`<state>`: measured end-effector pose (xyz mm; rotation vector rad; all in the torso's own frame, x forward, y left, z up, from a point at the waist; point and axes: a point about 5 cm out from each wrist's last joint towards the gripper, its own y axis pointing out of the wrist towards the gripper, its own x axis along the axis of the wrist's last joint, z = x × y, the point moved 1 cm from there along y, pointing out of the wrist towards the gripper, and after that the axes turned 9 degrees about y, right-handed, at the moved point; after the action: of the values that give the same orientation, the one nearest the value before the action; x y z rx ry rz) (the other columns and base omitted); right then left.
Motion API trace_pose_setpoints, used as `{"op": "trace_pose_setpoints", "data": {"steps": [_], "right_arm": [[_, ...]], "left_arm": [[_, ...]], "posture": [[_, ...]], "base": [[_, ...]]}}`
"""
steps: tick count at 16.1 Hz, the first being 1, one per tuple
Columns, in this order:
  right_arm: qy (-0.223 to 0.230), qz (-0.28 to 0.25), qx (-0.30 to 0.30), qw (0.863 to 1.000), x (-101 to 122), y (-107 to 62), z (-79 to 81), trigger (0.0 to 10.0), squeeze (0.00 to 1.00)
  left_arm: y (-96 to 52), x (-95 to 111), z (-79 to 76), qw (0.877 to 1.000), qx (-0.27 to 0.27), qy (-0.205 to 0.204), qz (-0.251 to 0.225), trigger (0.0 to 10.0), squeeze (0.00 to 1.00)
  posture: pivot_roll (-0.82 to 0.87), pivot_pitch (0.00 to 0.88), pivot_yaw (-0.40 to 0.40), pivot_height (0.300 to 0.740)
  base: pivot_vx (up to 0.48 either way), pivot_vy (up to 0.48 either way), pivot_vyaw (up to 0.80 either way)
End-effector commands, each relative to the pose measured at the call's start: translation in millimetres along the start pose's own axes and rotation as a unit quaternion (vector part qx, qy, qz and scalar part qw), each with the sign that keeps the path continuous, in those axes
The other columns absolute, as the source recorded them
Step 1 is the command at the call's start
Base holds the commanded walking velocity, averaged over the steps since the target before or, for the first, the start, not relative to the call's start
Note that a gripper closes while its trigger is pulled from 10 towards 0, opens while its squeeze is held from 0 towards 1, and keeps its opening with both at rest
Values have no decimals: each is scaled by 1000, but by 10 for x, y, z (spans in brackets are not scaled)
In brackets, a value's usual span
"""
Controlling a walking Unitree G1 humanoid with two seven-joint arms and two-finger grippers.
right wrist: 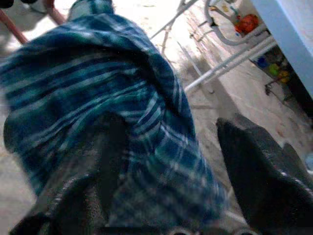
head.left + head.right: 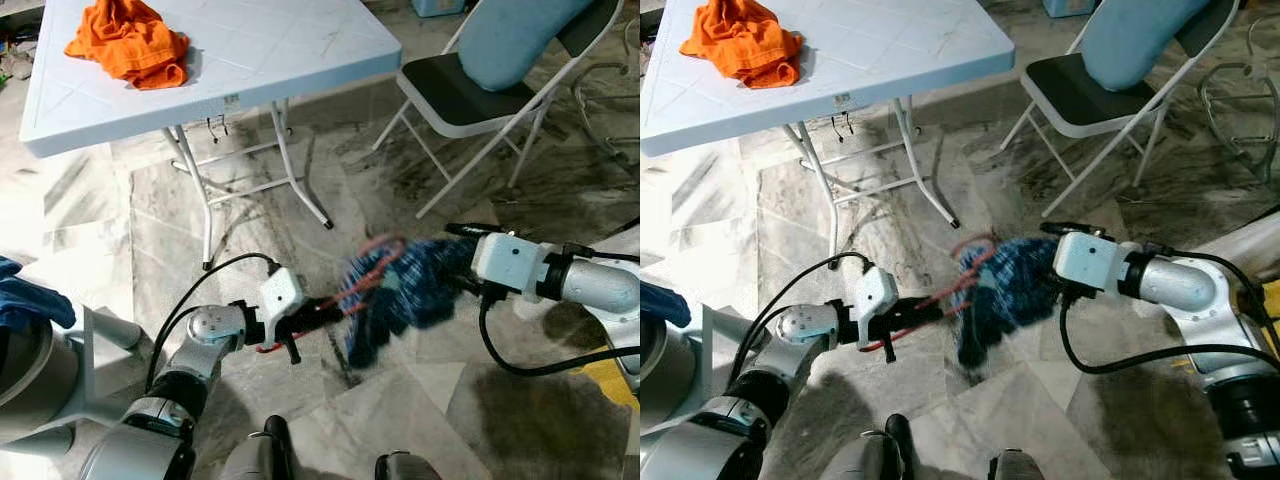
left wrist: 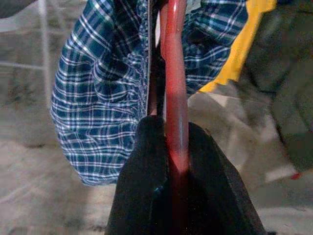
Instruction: Hang hanger
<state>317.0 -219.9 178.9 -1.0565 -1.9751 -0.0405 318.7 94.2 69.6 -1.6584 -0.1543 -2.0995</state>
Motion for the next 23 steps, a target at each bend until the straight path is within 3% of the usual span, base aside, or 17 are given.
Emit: {"op": "trace_pose_setpoints", "data": {"steps": [1,2,6,9,10,11,12,13,16,23], "right_arm": [[-5,0,-16,1000,-1,-18,-51,10000,1000],[-4,2,-34,999,-19,-25,-86,10000,1000],[19,0,-84,996,-69,-8,-131,10000,1000],[113,-30,-142,983,-114,101,-21,10000,1000],[147,-39,-132,980,-130,144,106,10000,922],[182,-48,-105,976,-146,177,285,10000,267],[197,-51,-94,975,-151,175,345,10000,0],[222,-53,-73,971,-169,157,461,10000,0],[274,-63,-89,956,-197,131,530,10000,0],[279,-65,-95,953,-194,137,526,10000,0]], "left_arm": [[-14,-15,22,1000,30,-6,-4,0,0],[-3,4,68,998,62,-16,-12,0,0],[30,41,97,995,91,-19,-23,0,0],[87,107,101,995,93,-15,-37,0,0],[109,138,112,994,97,-13,-43,0,0],[123,164,131,994,103,-10,-46,0,0],[123,165,135,993,104,-10,-45,0,0],[119,162,148,993,108,-7,-41,0,0],[131,186,162,994,105,-4,-44,0,0],[133,191,163,994,104,-3,-44,0,0]], "posture": [[-207,208,50,740],[-207,208,50,740],[-204,204,51,740],[-203,201,51,740],[-199,200,53,740],[-198,199,56,740],[-199,198,59,740],[-201,197,65,740],[-205,195,74,740],[-205,195,75,740]], "base": [[0,0,0],[0,0,0],[0,0,0],[0,0,0],[0,0,0],[0,0,0],[0,0,0],[0,0,0],[0,0,0],[0,0,0]]}}
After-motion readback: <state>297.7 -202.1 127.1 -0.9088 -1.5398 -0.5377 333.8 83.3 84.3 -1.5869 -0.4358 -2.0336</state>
